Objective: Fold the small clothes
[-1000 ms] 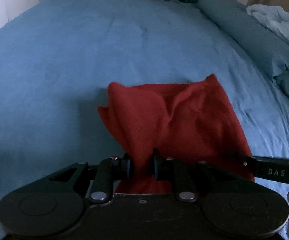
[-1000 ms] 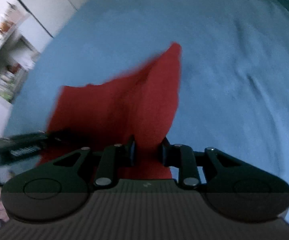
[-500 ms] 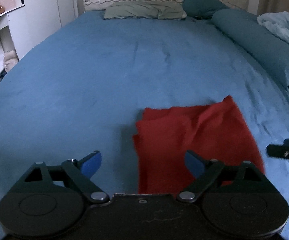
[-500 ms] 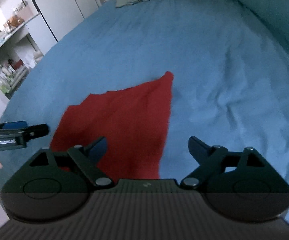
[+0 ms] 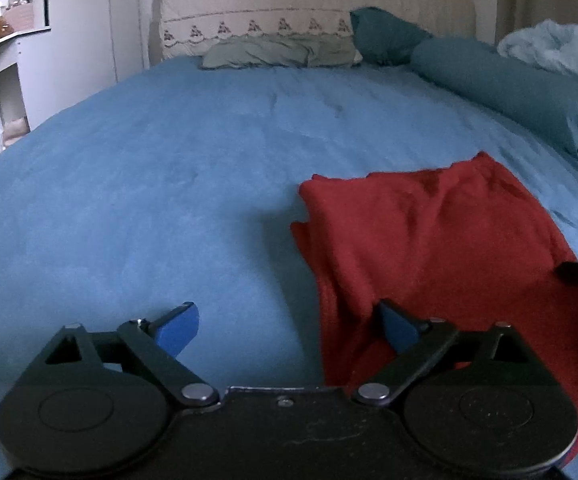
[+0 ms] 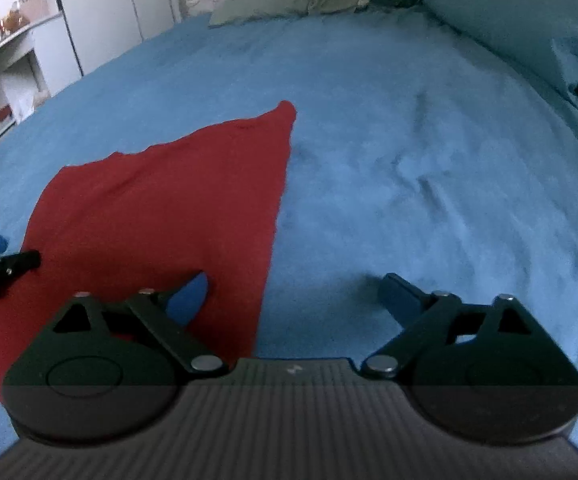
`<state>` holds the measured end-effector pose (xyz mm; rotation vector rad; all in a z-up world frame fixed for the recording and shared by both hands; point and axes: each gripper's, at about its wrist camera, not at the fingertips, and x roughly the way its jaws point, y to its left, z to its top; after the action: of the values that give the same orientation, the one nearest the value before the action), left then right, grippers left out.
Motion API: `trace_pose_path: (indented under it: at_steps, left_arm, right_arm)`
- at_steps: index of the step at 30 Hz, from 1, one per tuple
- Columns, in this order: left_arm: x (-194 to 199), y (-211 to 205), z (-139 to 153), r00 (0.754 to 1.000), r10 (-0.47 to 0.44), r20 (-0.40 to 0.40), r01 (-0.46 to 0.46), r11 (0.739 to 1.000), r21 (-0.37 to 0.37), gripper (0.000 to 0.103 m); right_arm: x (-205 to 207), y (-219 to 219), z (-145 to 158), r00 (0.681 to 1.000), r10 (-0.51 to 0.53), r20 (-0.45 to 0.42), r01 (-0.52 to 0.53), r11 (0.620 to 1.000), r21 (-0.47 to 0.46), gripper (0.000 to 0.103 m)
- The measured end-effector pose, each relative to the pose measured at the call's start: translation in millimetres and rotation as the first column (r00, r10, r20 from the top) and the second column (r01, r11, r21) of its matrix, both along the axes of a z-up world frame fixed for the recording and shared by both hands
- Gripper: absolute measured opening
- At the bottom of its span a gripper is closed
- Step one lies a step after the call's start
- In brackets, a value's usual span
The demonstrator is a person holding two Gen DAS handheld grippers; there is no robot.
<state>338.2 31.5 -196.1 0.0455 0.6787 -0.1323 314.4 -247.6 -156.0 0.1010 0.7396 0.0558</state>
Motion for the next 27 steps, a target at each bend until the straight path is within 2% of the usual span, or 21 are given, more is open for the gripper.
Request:
trace_pose_path:
  at_steps: [3,6,10,14,17,20,23,27]
  left_arm:
    - [-4.5,-4.7,6.9,1.0,0.02,0.011,-0.02,1.0,0.009,0.098]
    - [-19.8,-5.7,34.5,0.998,0.045,0.033,-0.046,0.999,0.018,0.096]
    - [-56.2,-2.4,91.2,0.996,0.061,0.073,-0.062,0.998,0.02,0.096]
    - [-99.6,1.4,155.3,0.993,0.082,0.084,-0.084,0.996,0.025,0.097]
    - [-141.7,6.0,196.7,0.99,0.093,0.107,-0.095,0.995,0.012,0.103]
    - [-184.3,10.4,226.3,0.985,0.116,0.13,-0.116,0.993,-0.01,0.103]
    - [-215.4,9.1,240.1,0.984,0.128,0.125,-0.128,0.992,-0.004,0.103]
    - [-255.3,2.6,240.9,0.985,0.133,0.112,-0.133,0.991,-0.004,0.103]
  right_arm:
    - [-5.5,3.5,1.3,1.0,-0.006,0.029,0.006,1.0,-0.009,0.103]
    - [-17.0,4.3,23.0,0.998,-0.014,0.062,0.014,1.0,-0.005,0.103]
    - [-52.5,6.0,79.5,0.99,-0.004,0.139,0.006,1.0,-0.011,0.103]
    - [-101.1,8.1,140.5,0.987,-0.017,0.158,0.022,0.999,-0.03,0.103]
    - [-143.4,9.3,181.8,0.984,-0.039,0.171,0.049,0.997,-0.055,0.103]
    - [-183.4,13.4,212.7,0.982,-0.069,0.173,0.08,0.995,-0.06,0.103]
    - [-223.1,20.1,231.6,0.982,-0.094,0.161,0.108,0.991,-0.081,0.103]
    - [-264.9,30.0,241.1,0.985,-0.106,0.134,0.121,0.987,-0.106,0.103]
